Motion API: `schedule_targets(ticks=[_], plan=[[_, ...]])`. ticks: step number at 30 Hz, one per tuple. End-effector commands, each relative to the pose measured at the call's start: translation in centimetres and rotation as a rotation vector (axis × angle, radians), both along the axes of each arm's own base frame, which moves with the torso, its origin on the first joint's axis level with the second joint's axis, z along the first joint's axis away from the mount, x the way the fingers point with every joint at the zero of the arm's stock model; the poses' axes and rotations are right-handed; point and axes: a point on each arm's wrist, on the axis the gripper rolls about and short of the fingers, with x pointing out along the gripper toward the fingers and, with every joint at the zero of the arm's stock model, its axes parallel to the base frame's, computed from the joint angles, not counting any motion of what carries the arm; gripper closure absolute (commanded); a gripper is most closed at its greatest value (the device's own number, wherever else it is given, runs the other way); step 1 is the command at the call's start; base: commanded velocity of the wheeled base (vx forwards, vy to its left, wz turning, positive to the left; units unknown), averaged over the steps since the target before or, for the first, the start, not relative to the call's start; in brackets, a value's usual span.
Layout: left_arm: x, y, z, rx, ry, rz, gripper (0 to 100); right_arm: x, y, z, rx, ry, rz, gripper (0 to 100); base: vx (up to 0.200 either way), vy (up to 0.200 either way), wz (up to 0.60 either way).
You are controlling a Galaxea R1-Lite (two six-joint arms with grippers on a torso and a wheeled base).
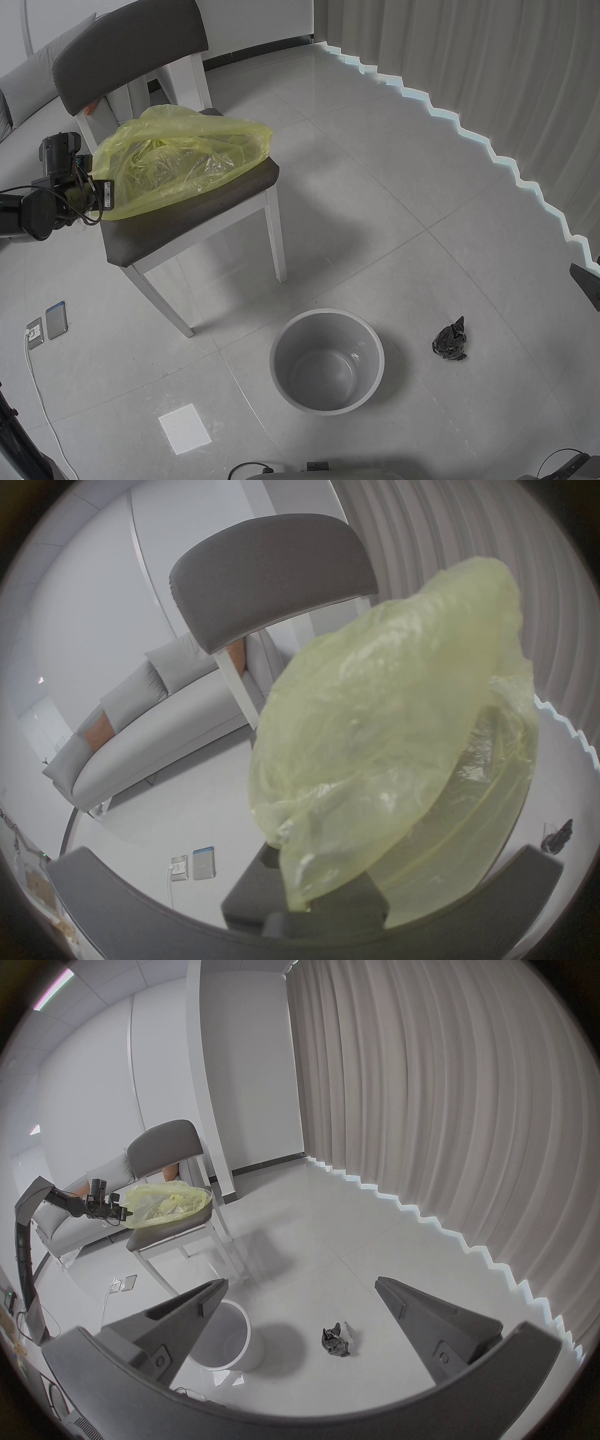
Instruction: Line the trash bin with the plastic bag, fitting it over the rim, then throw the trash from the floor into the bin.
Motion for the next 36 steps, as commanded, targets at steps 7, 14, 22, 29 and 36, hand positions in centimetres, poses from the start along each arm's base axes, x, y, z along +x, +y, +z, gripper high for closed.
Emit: schedule_targets(ticks=[7,14,22,29,36], plan=[[-11.8,-9.1,12.0,-0.037,-0.15,-0.552,100,-0.4,0.5,2.2,0.035,-0.093,0.064,0,0.0,0.0,0.0],[-22.2,-11.9,18.4,0.152,-0.145,-0.895,100,0.4,1.3,5.6,0.018,-0.142,0.138,0,0.0,0.0,0.0],[-23.0,-12.7,15.2,0.262,-0.016,-1.181,100,0.8,1.8,6.2,0.018,-0.098,0.184,0,0.0,0.0,0.0],[-22.5,-14.9,13.8,0.251,0.006,-1.278,100,1.6,1.9,5.8,0.017,-0.068,0.185,0,0.0,0.0,0.0],[-22.6,-16.5,13.3,0.247,0.034,-1.347,100,3.8,2.4,6.2,0.025,-0.04,0.221,0,0.0,0.0,0.0]])
